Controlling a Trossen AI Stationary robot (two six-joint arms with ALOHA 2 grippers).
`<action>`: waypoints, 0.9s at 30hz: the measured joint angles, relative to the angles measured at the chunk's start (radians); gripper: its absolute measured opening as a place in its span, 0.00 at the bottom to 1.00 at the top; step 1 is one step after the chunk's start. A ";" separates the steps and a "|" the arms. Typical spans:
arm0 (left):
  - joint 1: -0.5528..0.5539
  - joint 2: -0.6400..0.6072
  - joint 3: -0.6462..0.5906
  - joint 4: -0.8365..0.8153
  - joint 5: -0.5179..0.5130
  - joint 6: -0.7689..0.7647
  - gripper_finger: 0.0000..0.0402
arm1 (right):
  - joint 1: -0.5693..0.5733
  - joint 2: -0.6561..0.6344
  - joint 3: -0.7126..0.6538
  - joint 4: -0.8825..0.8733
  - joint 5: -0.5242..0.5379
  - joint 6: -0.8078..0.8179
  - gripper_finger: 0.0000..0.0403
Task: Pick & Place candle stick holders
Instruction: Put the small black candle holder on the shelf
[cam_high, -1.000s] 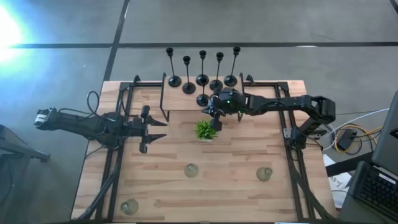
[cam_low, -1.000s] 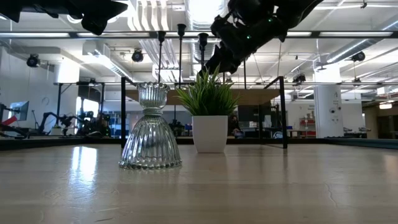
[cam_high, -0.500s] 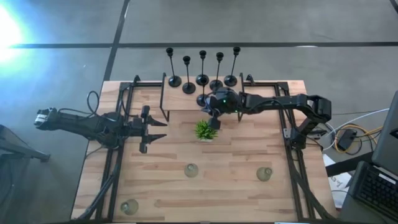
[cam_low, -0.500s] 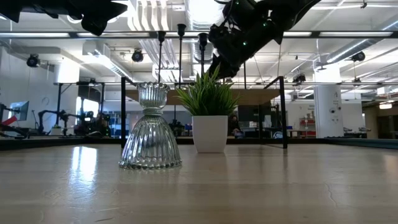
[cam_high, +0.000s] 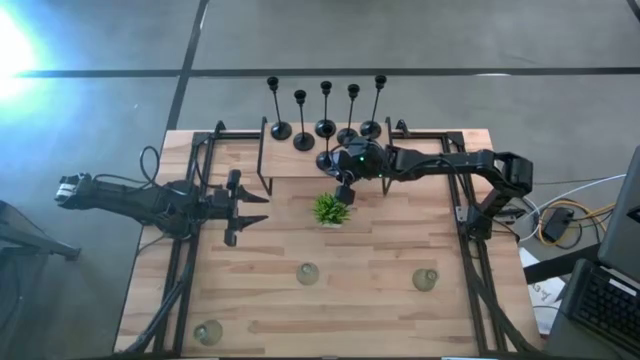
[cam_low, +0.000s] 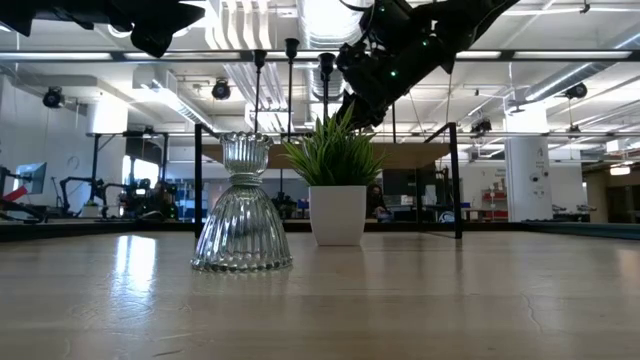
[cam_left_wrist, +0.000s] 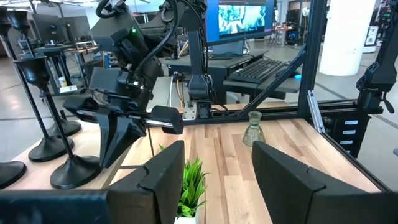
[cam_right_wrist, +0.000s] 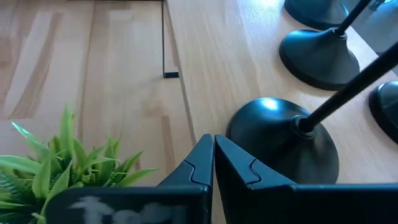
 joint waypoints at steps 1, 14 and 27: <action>0.000 0.000 0.000 0.000 0.000 0.000 0.48 | -0.001 0.000 0.000 0.000 0.000 0.001 0.02; 0.000 0.000 0.000 0.000 0.000 -0.001 0.48 | -0.009 0.002 0.000 0.000 0.000 0.006 0.02; 0.000 0.000 0.000 0.000 0.000 -0.002 0.48 | -0.019 0.034 0.015 0.003 0.001 0.004 0.02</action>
